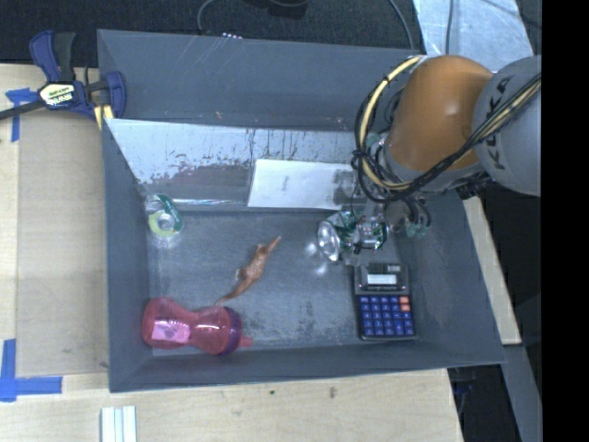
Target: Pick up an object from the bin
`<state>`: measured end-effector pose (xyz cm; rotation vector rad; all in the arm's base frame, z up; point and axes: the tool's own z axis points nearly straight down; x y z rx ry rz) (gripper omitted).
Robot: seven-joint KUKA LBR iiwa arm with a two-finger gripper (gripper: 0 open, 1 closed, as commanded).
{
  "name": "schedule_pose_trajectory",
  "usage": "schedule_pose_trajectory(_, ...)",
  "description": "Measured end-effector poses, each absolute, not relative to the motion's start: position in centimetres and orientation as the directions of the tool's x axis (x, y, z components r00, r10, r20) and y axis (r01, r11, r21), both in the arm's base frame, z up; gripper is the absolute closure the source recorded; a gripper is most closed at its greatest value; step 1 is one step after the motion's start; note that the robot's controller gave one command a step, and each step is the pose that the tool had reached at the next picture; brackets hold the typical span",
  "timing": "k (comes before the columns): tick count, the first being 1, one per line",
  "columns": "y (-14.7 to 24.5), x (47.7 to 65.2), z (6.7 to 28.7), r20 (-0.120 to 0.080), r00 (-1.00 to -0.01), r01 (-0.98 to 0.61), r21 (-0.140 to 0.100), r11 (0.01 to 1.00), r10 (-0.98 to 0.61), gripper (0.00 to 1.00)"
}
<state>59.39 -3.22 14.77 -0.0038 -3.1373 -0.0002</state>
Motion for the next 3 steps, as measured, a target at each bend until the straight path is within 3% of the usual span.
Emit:
schedule_pose_trajectory(1, -3.2, 59.6, 15.3, -0.004, -1.0, 0.002, 0.0, 1.0, 0.002, 0.0)
schedule_pose_trajectory(2, -8.4, 62.2, 8.0, -0.007, -0.999, 0.048, 0.0, 0.999, 0.048, 0.0)
schedule_pose_trajectory(3, -9.9, 61.9, 5.0, 0.011, -0.998, 0.059, 0.0, 0.998, 0.059, 0.0)
